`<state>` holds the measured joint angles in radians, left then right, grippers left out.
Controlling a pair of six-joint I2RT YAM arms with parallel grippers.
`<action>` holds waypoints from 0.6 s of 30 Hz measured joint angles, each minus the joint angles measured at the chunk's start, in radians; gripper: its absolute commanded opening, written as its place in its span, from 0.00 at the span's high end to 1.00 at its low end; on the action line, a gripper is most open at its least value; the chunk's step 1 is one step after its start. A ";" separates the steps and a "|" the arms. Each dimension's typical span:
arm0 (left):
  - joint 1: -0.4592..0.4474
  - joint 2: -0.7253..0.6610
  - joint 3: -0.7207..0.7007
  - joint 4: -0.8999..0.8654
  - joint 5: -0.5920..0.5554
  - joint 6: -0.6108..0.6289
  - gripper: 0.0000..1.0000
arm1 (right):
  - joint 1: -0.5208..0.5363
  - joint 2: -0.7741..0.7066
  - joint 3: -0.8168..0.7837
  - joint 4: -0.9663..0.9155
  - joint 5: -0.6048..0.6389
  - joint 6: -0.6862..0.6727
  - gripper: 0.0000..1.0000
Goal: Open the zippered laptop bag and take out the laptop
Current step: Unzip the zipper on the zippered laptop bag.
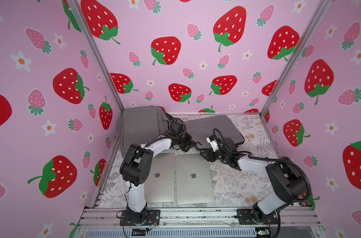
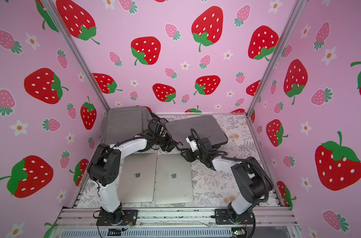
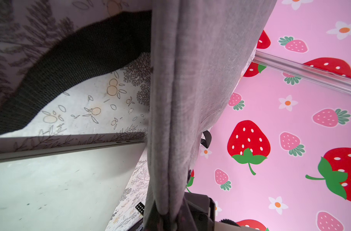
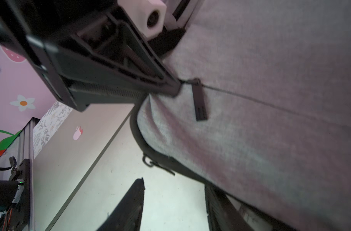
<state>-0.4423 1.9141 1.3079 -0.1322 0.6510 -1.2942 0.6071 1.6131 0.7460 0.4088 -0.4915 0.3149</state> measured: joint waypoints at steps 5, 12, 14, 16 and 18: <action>0.010 0.008 0.007 -0.003 0.007 0.006 1.00 | -0.002 0.031 0.011 0.036 -0.047 0.002 0.51; 0.013 0.023 0.007 -0.006 0.006 0.008 1.00 | -0.008 0.092 0.011 0.106 -0.114 0.052 0.56; 0.014 0.024 0.007 -0.006 0.005 0.008 1.00 | -0.011 0.108 0.017 0.122 -0.136 0.069 0.56; 0.016 0.024 0.007 -0.005 0.003 0.008 1.00 | -0.012 0.122 0.024 0.135 -0.153 0.085 0.58; 0.017 0.024 0.007 -0.005 0.003 0.010 1.00 | -0.012 0.130 0.025 0.148 -0.166 0.095 0.59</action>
<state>-0.4252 1.9377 1.3148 -0.1375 0.6544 -1.2842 0.5953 1.7428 0.7712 0.5571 -0.6571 0.4099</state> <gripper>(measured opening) 0.116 0.420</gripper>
